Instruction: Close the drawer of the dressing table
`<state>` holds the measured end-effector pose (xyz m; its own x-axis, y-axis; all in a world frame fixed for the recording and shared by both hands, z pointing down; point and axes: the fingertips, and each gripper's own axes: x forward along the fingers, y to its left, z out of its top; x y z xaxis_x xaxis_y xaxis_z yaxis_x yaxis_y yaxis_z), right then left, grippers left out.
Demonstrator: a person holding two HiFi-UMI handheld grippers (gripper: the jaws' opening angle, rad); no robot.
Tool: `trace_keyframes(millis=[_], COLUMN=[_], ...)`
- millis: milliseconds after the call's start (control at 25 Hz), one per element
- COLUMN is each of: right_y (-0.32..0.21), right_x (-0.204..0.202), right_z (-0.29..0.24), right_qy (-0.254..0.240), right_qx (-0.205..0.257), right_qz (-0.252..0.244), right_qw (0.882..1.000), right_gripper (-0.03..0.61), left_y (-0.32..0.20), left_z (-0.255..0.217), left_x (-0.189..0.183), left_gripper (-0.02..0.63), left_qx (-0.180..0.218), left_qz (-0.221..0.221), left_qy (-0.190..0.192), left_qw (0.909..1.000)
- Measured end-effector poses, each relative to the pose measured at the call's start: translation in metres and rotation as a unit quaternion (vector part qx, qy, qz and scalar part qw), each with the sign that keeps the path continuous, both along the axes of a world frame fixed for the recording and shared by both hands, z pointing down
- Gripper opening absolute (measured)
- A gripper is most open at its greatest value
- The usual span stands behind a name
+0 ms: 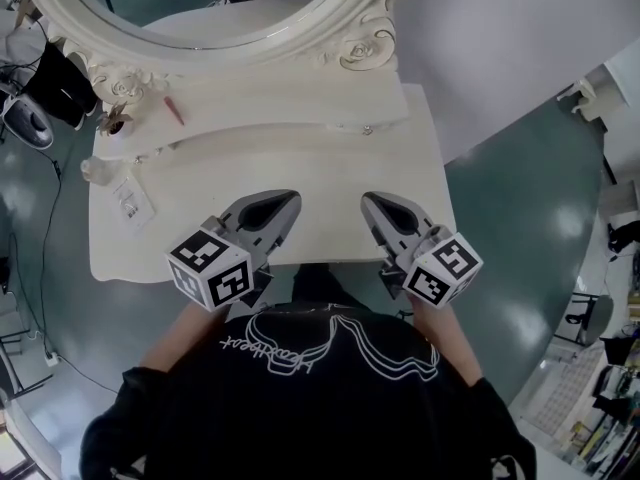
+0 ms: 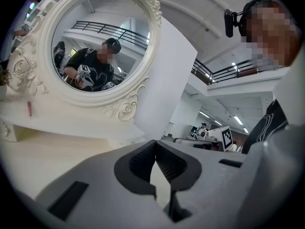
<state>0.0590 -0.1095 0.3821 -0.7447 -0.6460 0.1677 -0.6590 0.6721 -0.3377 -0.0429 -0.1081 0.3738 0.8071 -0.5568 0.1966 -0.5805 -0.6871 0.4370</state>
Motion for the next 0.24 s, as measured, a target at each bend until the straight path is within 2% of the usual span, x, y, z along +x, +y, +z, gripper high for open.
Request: trace_keyframes(millis=[240], right_y=[0.0001], right_x=[0.0003], right_z=[0.0078], right_qy=[0.003], right_qx=[-0.010], right_qz=[-0.005], right_qw=[1.000], right_gripper=[0.003], left_y=[-0.0026], left_z=[0.0038], left_x=[0.0022], left_gripper=[0.003], left_qx=[-0.004], left_qz=[-0.002], left_qy=[-0.001], left_qw=[1.0000])
